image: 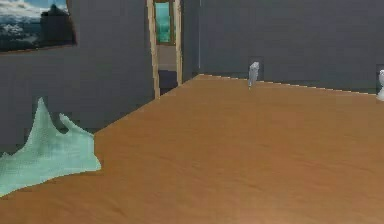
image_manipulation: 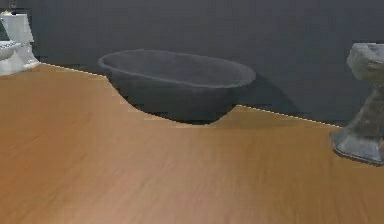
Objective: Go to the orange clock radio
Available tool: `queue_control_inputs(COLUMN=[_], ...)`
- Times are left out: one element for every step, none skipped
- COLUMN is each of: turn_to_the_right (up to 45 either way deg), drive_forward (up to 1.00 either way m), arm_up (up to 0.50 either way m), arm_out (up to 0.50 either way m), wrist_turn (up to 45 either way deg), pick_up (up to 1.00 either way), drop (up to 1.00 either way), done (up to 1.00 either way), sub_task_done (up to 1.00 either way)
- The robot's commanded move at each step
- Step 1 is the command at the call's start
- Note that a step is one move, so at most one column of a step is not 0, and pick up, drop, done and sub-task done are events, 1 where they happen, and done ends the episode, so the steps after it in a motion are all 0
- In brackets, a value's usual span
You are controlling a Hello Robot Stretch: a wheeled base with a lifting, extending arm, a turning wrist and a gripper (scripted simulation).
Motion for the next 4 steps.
queue_control_inputs(turn_to_the_right=[0.0, 0.0, 0.0, -6.0], drive_forward=[1.0, 1.0, 1.0, 0.0], arm_up=[0.0, 0.0, 0.0, 0.0], arm_out=[0.0, 0.0, 0.0, 0.0], wrist_turn=[0.0, 0.0, 0.0, 0.0], pick_up=[0.0, 0.0, 0.0, 0.0], drop=[0.0, 0.0, 0.0, 0.0], done=[0.0, 0.0, 0.0, 0.0], sub_task_done=[0.0, 0.0, 0.0, 0.0])
